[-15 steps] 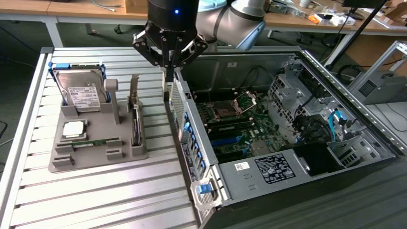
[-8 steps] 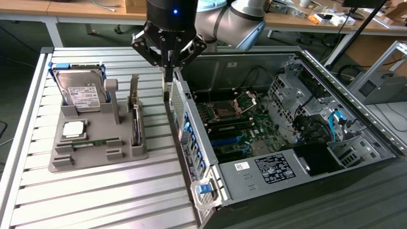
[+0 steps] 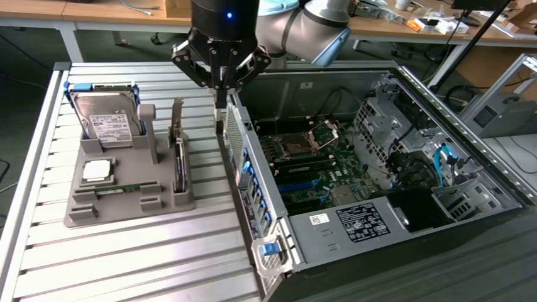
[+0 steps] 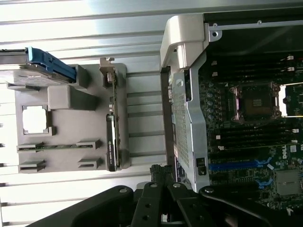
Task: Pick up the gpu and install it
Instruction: 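Reach for the gpu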
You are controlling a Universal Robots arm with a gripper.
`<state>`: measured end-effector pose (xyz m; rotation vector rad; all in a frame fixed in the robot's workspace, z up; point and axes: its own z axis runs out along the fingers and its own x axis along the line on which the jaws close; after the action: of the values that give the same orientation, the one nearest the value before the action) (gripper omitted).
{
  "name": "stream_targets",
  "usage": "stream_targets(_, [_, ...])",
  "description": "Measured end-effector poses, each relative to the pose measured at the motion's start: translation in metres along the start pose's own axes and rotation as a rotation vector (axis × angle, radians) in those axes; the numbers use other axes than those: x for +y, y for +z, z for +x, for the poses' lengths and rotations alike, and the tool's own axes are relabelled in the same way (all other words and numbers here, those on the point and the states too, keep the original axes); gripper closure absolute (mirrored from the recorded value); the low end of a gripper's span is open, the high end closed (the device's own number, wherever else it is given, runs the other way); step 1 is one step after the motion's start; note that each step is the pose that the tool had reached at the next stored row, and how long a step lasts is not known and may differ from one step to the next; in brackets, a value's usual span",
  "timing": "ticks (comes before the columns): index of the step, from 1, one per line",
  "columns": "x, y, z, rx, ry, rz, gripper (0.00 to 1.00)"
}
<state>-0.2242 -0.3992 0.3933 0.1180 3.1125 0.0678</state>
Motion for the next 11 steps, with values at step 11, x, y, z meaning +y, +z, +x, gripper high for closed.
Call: stream_targets(11, [-0.0003, -0.0002, 0.0045, 0.0000, 0.000, 0.0001, 0.89])
